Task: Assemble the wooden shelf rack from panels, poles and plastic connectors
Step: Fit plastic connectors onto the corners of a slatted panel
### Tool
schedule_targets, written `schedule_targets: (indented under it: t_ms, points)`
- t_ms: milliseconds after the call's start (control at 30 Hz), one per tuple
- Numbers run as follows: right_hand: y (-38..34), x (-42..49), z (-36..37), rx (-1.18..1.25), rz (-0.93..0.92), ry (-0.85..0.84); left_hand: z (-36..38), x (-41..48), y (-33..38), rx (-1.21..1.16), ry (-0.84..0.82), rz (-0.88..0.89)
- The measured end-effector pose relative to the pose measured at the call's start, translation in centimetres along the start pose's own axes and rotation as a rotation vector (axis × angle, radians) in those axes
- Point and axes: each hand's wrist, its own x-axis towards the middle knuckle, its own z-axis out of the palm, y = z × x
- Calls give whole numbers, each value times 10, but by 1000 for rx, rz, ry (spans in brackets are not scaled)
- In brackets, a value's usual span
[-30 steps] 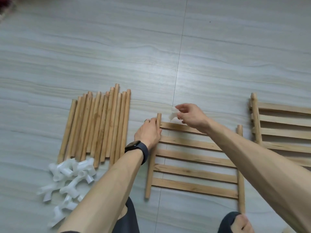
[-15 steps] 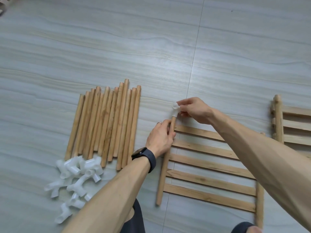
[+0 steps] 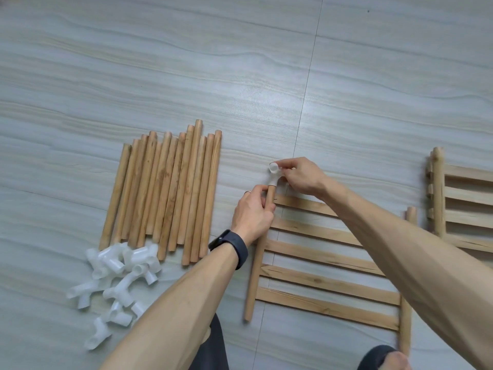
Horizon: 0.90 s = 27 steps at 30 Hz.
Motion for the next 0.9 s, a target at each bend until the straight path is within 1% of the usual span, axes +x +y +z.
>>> schedule_targets:
  t_ms: [100, 200, 267, 300, 367, 400, 500, 533, 600, 667, 700, 767, 833, 900]
  points:
    - [4, -5, 5, -82, -33, 135, -6, 6, 5, 25, 43, -13]
    - [19, -18, 12, -149, -42, 251, -20, 23, 13, 58, 98, -63]
    - [32, -37, 23, -289, -49, 282, -32, 35, 19, 58, 123, -76]
    - [39, -49, 31, -398, -77, 284, -38, 38, 22, 46, 130, -70]
    - [52, -73, 48, -615, -168, 256, -50, 37, 25, 7, 145, -41]
    - [58, -84, 56, -685, -209, 217, -56, 31, 24, -15, 156, -20]
    - [72, -109, 80, -794, -266, 2, -79, 0, -3, 20, 219, 31]
    - [75, -113, 88, -825, -256, -53, -89, -12, -18, 56, 252, 32]
    - [76, -115, 99, -868, -221, -76, -113, -37, -51, 166, 336, 7]
    - [67, -113, 102, -911, -185, -99, -138, -64, -80, 358, 408, -24]
    - [61, -111, 101, -930, -171, -123, -148, -77, -93, 465, 416, -31]
    - [49, -109, 99, -953, -145, -165, -165, -100, -112, 672, 350, -52]
    - [40, -108, 99, -972, -111, -188, -173, -115, -123, 853, 201, -117]
    - [34, -111, 101, -999, -72, -187, -175, -121, -129, 878, 49, -198]
